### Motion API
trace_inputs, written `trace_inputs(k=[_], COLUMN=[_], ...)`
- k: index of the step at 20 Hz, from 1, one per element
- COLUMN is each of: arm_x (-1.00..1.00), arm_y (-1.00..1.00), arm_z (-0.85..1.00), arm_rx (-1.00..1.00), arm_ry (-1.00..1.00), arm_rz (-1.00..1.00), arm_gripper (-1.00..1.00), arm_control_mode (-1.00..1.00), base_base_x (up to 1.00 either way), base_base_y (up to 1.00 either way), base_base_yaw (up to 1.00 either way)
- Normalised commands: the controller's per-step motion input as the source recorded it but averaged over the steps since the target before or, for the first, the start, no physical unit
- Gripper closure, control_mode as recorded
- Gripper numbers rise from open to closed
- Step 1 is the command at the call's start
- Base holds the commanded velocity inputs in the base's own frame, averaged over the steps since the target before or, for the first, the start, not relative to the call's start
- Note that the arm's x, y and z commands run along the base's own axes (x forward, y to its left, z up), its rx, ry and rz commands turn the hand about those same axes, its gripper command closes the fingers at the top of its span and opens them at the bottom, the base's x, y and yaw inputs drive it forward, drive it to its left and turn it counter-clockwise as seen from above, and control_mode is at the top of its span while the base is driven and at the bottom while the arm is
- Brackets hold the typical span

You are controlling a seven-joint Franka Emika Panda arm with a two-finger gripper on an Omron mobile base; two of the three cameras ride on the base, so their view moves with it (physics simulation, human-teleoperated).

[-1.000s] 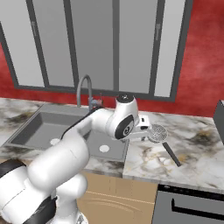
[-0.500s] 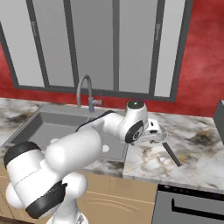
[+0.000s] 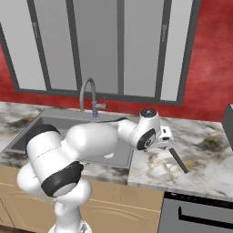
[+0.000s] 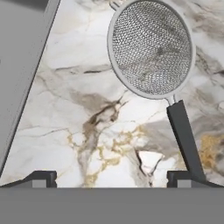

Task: Place the glass cup in the left basin and the strainer in the right basin of the sink.

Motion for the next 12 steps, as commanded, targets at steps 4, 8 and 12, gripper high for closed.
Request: trace_inputs(k=[4, 8, 12], arm_x=[0.29, 0.28, 0.32], arm_y=[-0.37, -0.36, -0.33], arm_z=[-0.13, -0.15, -0.28], arm_rx=[0.0, 0.0, 0.0], arm_ry=[0.0, 0.0, 0.0], arm_rz=[0.0, 0.0, 0.0], arm_gripper=[-1.0, -1.0, -1.0], arm_control_mode=[-1.0, -1.0, -1.0], base_base_x=[0.0, 0.0, 0.0], base_base_y=[0.0, 0.0, 0.0], base_base_yaw=[0.0, 0.0, 0.0])
